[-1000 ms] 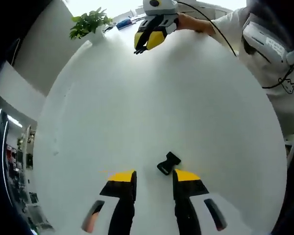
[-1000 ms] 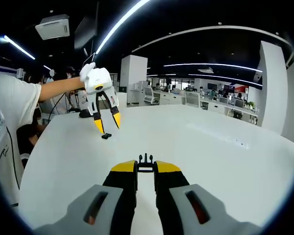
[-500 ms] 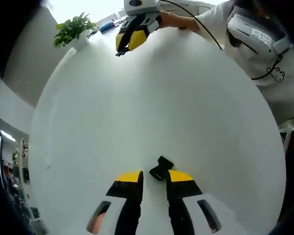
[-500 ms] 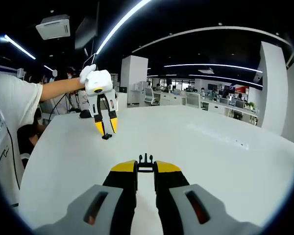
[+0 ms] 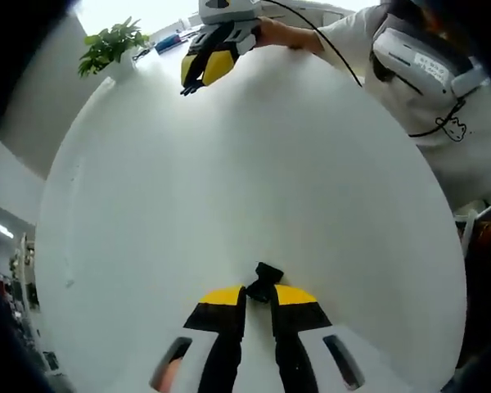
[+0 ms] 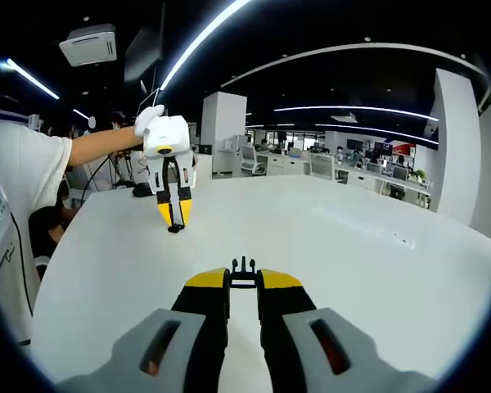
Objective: Snap the two parts of the plastic buckle together until the buckle closes and remains connected.
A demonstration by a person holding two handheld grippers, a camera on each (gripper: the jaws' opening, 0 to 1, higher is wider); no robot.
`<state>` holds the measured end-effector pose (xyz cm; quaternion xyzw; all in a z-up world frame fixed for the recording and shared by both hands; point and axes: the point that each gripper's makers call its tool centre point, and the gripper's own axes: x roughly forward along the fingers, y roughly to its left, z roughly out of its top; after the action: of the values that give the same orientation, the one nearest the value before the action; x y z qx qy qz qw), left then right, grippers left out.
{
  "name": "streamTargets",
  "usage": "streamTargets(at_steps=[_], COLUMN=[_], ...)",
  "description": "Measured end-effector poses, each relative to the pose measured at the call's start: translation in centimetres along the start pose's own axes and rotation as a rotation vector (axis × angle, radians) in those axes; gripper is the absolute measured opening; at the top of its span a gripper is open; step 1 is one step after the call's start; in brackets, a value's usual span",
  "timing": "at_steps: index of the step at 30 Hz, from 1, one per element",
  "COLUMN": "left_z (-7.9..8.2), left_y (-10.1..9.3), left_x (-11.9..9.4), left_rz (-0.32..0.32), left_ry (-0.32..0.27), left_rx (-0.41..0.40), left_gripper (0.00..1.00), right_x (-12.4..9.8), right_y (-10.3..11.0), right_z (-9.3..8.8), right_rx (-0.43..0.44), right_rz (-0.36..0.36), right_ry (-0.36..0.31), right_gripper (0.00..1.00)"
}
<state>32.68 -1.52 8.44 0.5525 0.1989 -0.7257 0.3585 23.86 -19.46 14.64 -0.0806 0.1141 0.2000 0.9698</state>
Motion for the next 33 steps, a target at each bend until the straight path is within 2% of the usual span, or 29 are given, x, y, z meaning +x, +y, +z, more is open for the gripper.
streamTargets(at_steps=[6, 10, 14, 17, 19, 21, 22, 25, 27, 29, 33], left_z=[0.5, 0.9, 0.8, 1.2, 0.9, 1.3, 1.6, 2.2, 2.2, 2.5, 2.7], left_y=[1.4, 1.8, 2.2, 3.0, 3.2, 3.8, 3.9, 4.0, 3.9, 3.8, 3.7], left_x=[-0.3, -0.3, 0.4, 0.3, 0.5, 0.6, 0.7, 0.9, 0.9, 1.0, 1.0], left_rz=[0.049, 0.055, 0.064, 0.07, 0.064, 0.079, 0.076, 0.084, 0.101, 0.106, 0.124], left_ry=[-0.013, -0.019, 0.008, 0.007, 0.051, 0.05, 0.046, 0.054, 0.084, 0.098, 0.126], left_rx=[-0.071, -0.112, -0.124, -0.204, -0.306, -0.43, -0.463, -0.483, -0.549, -0.562, -0.64], left_gripper=[0.1, 0.1, 0.11, 0.1, 0.11, 0.11, 0.1, 0.1, 0.1, 0.1, 0.1], right_x=[0.0, -0.1, -0.1, 0.0, 0.0, 0.0, 0.0, -0.1, -0.2, -0.2, -0.2], right_y=[0.1, 0.0, 0.1, 0.1, 0.0, -0.1, -0.1, -0.2, -0.3, -0.3, -0.3], right_z=[0.1, 0.1, 0.2, 0.1, -0.1, -0.1, -0.1, 0.0, 0.0, 0.1, 0.2], right_rx=[-0.001, -0.002, -0.001, 0.001, 0.003, 0.008, 0.01, 0.017, 0.019, 0.022, 0.024], right_rz=[0.001, -0.003, -0.004, -0.003, -0.005, -0.008, -0.009, -0.012, -0.013, -0.012, -0.012], right_ry=[-0.003, -0.005, -0.009, -0.006, -0.002, -0.003, -0.004, -0.01, -0.013, -0.015, -0.019], right_gripper=[0.12, 0.12, 0.12, 0.12, 0.12, 0.12, 0.12, 0.12, 0.12, 0.12, 0.12])
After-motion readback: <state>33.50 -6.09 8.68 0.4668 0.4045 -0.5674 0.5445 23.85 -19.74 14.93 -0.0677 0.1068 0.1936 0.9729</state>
